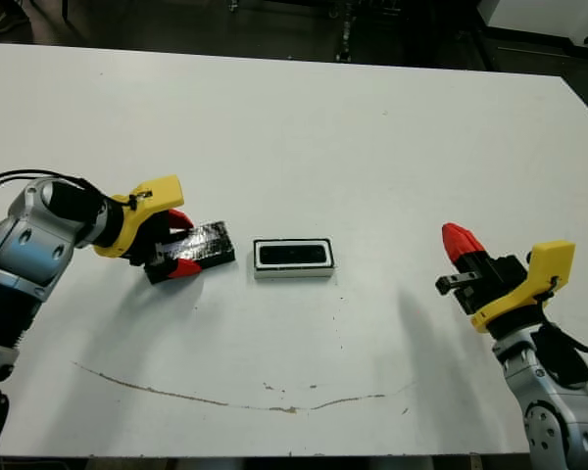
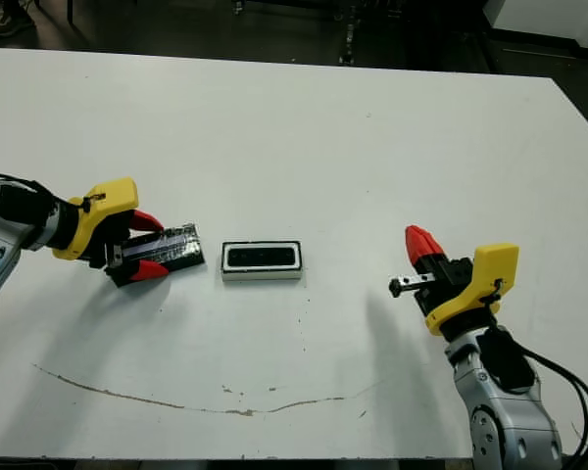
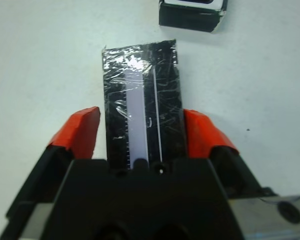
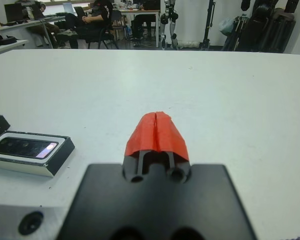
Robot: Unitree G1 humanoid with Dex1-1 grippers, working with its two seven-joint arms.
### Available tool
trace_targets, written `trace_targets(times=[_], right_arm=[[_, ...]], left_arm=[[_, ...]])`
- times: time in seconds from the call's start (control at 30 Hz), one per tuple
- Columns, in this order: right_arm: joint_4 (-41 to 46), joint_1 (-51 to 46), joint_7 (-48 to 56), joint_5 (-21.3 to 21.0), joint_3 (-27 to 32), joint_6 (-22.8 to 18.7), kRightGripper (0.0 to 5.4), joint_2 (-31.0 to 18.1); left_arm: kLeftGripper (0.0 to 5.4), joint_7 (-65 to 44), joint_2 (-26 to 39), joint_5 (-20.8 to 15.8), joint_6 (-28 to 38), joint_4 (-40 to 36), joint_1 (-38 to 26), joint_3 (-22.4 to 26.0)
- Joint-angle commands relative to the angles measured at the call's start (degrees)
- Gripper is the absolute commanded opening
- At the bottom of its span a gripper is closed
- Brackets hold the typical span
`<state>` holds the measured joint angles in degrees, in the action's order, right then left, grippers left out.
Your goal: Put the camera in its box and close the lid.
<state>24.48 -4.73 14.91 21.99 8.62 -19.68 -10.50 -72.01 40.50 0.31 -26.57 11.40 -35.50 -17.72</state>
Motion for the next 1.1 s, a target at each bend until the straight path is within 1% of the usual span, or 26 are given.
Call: trace_targets(times=[0.03, 0.23, 0.37, 0.47, 0.57, 0.67, 0.73, 0.8, 0.9, 1.0, 1.1], right_arm=[[0.2, 0.0, -0.4, -0.1, 0.1, -0.6, 0.0, -0.6], [0.2, 0.1, -0.5, 0.0, 0.0, -0.7, 0.0, -0.4], [0.1, 0.1, -0.3, 0.1, 0.0, -0.8, 0.0, -0.5], [-0.1, 0.0, -0.3, 0.0, 0.0, -0.6, 0.0, -0.6], [-0.3, 0.0, 0.1, 0.3, 0.1, -0.3, 0.0, -0.4], [-0.3, -0.2, -0.1, 0.5, 0.2, -0.5, 0.0, -0.3], [-0.3, -0.3, -0.1, 0.0, 0.0, -0.3, 0.0, -0.5], [-0.3, -0.4, -0.2, 0.1, 0.1, -0.5, 0.0, -0.4], [-0.3, -0.4, -0.3, 0.1, 0.0, -0.4, 0.0, -0.2], [-0.1, -0.6, -0.7, -0.4, -0.2, -0.6, 0.0, -0.3], [0.2, -0.7, -0.8, 0.0, -0.2, -0.9, 0.0, -0.2]], left_arm=[[3.17, -1.0, 0.9, 0.0, 0.5, 0.7, 0.1, -0.6], [3.17, -1.3, 1.2, 0.5, 2.4, 0.6, 0.1, -0.7], [3.17, -1.5, 0.8, 0.4, 1.1, 1.3, -0.6, -0.8], [3.17, -0.8, 0.7, 0.4, 1.4, 1.3, -0.8, -0.4], [3.17, 0.8, 0.6, 0.0, 1.7, 0.4, -1.2, 1.1], [3.17, 2.6, 0.4, -1.1, 1.9, -0.2, -2.1, 3.3], [3.17, 3.7, 0.2, -1.9, 0.1, -0.7, -3.4, 4.9], [3.17, 4.4, -0.3, -3.8, -1.0, -0.3, -4.5, 7.0], [3.17, 5.3, -1.3, -6.9, -0.3, 0.7, -4.9, 10.0], [3.17, 5.5, -2.1, -9.0, 0.2, 2.3, -5.0, 11.0], [3.17, 5.6, -2.6, -9.9, -0.3, 2.7, -4.8, 10.7]])
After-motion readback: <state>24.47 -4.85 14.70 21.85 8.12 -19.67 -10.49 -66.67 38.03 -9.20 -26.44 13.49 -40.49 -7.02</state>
